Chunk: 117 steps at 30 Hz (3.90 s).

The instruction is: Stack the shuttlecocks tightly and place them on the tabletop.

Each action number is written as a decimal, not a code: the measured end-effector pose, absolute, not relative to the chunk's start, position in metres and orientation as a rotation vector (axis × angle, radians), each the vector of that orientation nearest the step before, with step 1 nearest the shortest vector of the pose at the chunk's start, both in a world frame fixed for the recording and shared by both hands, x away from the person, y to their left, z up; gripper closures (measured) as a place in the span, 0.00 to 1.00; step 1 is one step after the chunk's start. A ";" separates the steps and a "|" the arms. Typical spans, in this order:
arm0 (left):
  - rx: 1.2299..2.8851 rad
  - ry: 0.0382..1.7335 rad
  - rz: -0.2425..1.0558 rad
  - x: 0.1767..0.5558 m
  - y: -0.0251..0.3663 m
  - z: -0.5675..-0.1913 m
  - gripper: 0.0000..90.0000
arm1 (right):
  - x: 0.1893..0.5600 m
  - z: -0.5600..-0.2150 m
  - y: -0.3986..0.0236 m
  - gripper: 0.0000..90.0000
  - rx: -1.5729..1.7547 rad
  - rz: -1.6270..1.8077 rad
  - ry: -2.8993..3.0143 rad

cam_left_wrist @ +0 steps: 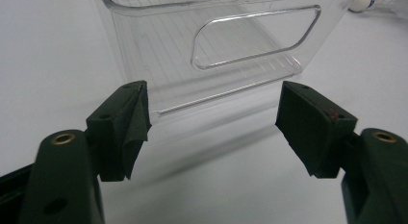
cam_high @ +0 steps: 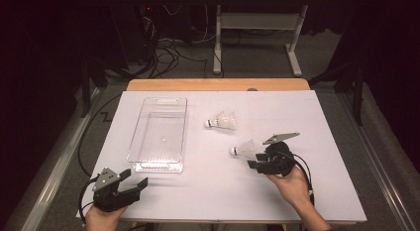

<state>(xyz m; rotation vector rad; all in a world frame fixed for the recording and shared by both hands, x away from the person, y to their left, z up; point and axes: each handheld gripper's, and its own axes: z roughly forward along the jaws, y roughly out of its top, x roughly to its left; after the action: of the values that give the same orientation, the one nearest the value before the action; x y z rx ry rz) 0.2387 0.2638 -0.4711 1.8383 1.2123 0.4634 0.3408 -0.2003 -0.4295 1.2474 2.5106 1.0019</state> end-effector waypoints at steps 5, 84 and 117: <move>1.839 1.213 0.462 0.239 0.264 -0.471 0.32 | 0.343 -0.429 -0.195 0.61 1.243 0.999 2.516; 1.843 1.207 0.463 0.238 0.264 -0.471 0.32 | 0.378 -0.431 -0.175 1.00 1.303 0.998 2.547; 1.842 1.208 0.465 0.238 0.265 -0.471 0.32 | 0.385 -0.415 -0.200 1.00 1.334 1.044 2.486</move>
<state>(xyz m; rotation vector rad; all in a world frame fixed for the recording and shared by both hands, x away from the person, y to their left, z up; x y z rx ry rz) 0.2385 0.2645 -0.4706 1.8423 1.2081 0.4650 0.3845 -0.2000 -0.4147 1.3341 2.4857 1.0441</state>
